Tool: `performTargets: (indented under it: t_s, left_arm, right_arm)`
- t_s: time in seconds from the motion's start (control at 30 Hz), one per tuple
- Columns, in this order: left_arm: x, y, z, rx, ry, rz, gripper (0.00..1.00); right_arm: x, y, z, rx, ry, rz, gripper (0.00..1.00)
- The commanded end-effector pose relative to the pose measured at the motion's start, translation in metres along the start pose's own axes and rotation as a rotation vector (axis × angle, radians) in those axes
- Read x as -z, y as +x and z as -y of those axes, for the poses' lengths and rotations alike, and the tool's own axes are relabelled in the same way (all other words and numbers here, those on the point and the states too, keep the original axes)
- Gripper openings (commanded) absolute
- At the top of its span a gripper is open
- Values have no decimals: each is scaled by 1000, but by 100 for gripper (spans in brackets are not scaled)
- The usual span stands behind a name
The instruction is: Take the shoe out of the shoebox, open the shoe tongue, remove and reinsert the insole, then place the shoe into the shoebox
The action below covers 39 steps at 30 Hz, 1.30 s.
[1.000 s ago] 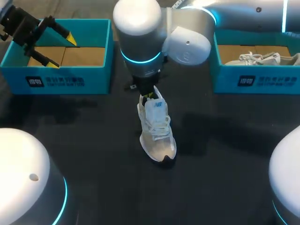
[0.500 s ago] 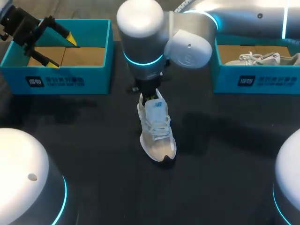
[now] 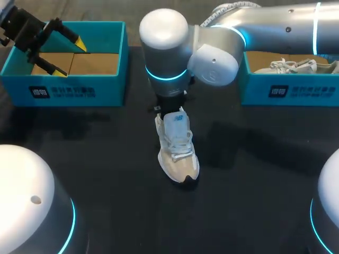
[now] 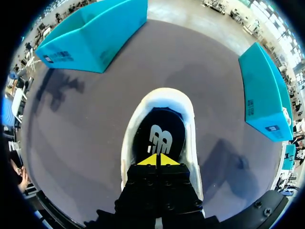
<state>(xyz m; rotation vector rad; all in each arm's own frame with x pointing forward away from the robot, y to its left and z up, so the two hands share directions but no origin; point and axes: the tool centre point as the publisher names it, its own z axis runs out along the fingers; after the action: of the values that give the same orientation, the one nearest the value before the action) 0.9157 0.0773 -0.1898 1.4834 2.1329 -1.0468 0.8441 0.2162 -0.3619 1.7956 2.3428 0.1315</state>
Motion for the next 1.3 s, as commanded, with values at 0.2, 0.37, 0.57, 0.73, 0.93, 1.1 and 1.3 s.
performTargets:
  t_s: [0.2,0.37,0.57,0.73,0.93,1.1,1.3]
  left_arm:
    - [1,0,0,0,0,-3,100]
    - [1,0,0,0,0,-3,100]
    - [1,0,0,0,0,-3,100]
    - [1,0,0,0,0,-3,100]
    - [1,0,0,0,0,-3,100]
    - [1,0,0,0,0,-3,100]
    - [1,0,0,0,0,-3,100]
  right_arm:
    - [-21,-1,3,-15,34,-8,0]
    - [-31,-2,2,-26,54,-8,0]
    - [-25,-4,-1,-25,44,0,0]
    - [-13,-6,-10,-24,1,19,0]
    - [-23,-7,-25,-21,-36,25,0]
    - [-38,-5,-32,-35,-21,19,0]
    - [-43,-2,-30,-35,0,19,0]
